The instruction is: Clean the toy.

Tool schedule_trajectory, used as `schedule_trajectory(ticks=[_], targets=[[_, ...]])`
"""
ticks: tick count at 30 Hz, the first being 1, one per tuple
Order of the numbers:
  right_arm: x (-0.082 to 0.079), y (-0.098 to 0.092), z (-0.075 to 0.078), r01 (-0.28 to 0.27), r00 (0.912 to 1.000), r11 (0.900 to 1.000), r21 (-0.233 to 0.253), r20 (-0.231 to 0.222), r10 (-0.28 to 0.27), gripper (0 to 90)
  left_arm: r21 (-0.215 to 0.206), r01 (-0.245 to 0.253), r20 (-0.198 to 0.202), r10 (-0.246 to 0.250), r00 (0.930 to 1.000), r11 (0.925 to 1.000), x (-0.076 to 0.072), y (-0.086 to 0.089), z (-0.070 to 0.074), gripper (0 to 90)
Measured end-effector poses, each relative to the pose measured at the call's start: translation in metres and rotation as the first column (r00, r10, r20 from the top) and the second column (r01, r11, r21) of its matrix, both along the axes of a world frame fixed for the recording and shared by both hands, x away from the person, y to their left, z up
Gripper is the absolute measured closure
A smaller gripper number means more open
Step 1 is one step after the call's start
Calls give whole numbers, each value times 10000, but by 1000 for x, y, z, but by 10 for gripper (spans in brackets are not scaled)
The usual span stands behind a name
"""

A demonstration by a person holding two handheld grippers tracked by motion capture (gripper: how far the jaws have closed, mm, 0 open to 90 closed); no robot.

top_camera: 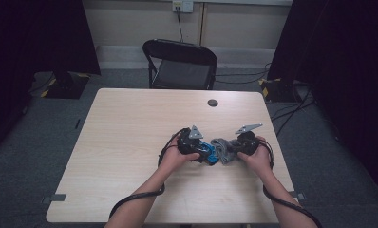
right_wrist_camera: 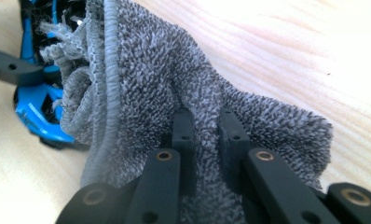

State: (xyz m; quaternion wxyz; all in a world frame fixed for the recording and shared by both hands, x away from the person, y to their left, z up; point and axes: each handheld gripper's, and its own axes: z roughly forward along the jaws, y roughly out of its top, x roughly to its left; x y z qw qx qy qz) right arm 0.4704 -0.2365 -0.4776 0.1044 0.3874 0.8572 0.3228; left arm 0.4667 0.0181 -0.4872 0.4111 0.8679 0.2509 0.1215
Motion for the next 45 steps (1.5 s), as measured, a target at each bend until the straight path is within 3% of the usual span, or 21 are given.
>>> schedule_trajectory(ticks=[6, 15, 25, 28, 37, 45], targets=[[8, 1, 0, 280, 9996, 9995, 109, -58, -279, 801, 1, -9, -6, 9, 10000, 10000, 0, 0, 0, 110], [19, 3, 4, 1137, 9934, 9932, 235, -148, -1134, 801, -24, -33, 9, 33, 10000, 10000, -1, 0, 0, 110], [30, -2, 19, 2158, 9746, 9690, 1201, 349, -2214, 800, -106, -74, 26, 74, 10000, 9999, -1, 0, -1, 110], [34, 5, 23, 2350, 9685, 9625, 1352, 508, -2436, 797, -57, -51, 20, 51, 10000, 10000, -1, 0, 0, 110], [49, 46, 21, 2337, 9671, 9633, 1323, 705, -2444, 789, -123, -58, -10, 58, 10000, 9999, -2, -1, -1, 110], [63, 77, 6, 2634, 9613, 9506, 1643, 371, -2728, 761, -178, -57, 41, 58, 10000, 9998, -3, -2, -1, 111]])
